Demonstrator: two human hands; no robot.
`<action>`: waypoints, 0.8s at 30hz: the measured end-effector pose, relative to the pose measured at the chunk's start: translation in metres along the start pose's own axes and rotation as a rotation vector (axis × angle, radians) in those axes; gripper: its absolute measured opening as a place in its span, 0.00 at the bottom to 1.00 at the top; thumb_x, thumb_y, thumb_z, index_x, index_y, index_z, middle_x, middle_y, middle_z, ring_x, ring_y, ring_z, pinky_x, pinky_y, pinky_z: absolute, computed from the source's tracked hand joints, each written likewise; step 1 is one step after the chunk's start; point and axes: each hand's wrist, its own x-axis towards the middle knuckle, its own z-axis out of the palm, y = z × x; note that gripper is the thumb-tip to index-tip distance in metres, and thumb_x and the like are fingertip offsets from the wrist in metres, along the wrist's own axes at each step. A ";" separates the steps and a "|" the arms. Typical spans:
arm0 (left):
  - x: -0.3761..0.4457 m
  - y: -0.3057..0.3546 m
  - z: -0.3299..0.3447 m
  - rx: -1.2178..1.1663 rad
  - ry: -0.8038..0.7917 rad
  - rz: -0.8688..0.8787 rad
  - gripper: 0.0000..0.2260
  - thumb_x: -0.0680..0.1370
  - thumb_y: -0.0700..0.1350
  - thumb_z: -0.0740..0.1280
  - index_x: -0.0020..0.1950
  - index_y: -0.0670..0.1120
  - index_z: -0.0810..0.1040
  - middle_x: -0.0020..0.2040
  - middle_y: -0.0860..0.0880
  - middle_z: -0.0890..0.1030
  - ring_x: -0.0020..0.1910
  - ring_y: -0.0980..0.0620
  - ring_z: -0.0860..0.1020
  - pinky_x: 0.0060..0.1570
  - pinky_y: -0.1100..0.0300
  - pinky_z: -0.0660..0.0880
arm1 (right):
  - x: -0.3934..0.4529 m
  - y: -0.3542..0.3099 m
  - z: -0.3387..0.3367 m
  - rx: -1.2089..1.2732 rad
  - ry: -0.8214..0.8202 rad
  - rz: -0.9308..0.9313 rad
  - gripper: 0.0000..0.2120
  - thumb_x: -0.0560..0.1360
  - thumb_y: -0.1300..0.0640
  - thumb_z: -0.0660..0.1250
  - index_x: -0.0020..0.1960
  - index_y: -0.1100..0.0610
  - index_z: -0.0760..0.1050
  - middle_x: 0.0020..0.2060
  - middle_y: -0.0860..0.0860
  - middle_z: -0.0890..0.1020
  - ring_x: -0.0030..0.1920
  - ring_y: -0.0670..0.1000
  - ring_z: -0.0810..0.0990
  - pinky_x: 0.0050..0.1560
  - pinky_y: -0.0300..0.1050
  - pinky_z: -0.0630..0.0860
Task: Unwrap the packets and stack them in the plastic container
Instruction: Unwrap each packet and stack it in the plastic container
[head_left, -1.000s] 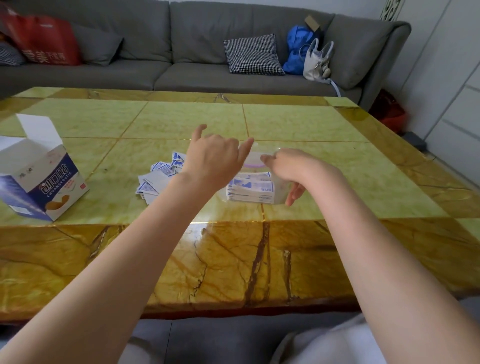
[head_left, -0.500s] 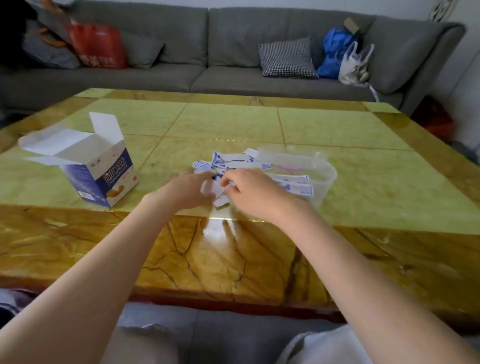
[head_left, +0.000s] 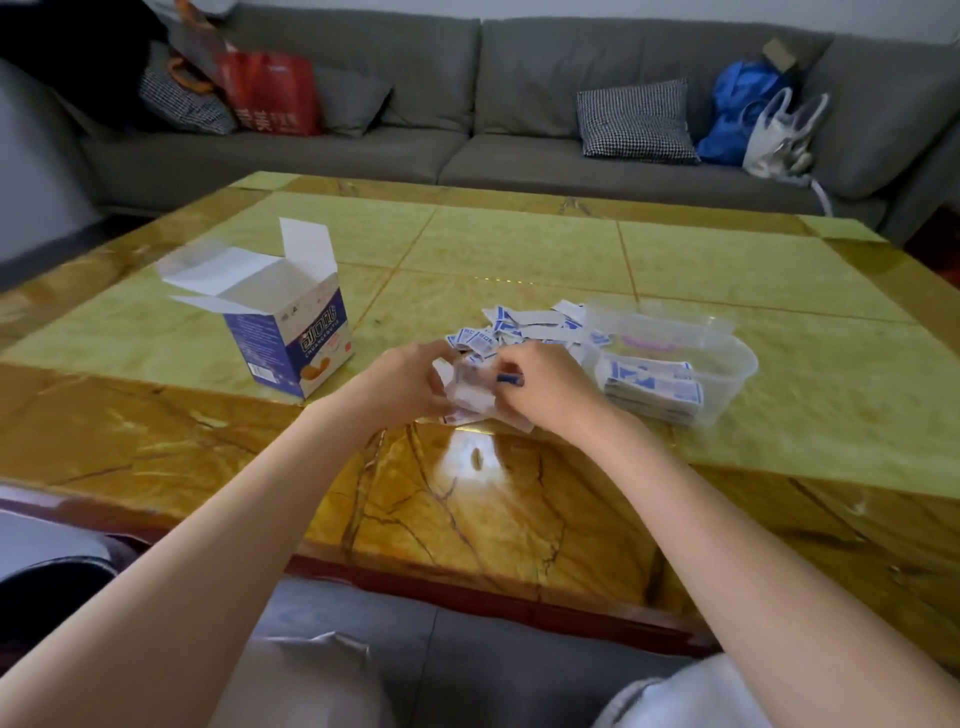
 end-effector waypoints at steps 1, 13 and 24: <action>-0.003 -0.002 0.001 0.022 0.003 -0.003 0.22 0.72 0.44 0.71 0.64 0.49 0.71 0.54 0.46 0.79 0.44 0.53 0.74 0.44 0.63 0.68 | -0.001 0.000 -0.001 0.011 0.018 0.019 0.07 0.76 0.62 0.62 0.48 0.63 0.78 0.44 0.56 0.82 0.43 0.53 0.80 0.43 0.44 0.74; 0.004 0.004 0.015 0.251 0.081 0.195 0.10 0.75 0.50 0.67 0.53 0.49 0.81 0.55 0.50 0.79 0.54 0.48 0.75 0.54 0.56 0.70 | 0.002 0.002 -0.008 0.055 0.077 0.139 0.11 0.76 0.68 0.57 0.55 0.63 0.74 0.35 0.53 0.77 0.33 0.49 0.75 0.33 0.40 0.69; 0.002 0.007 -0.003 -0.223 0.005 0.031 0.02 0.72 0.41 0.71 0.40 0.46 0.78 0.36 0.48 0.79 0.33 0.53 0.72 0.35 0.66 0.68 | -0.016 0.005 -0.033 0.461 0.152 0.145 0.14 0.76 0.69 0.59 0.51 0.56 0.79 0.53 0.52 0.80 0.49 0.49 0.75 0.38 0.32 0.74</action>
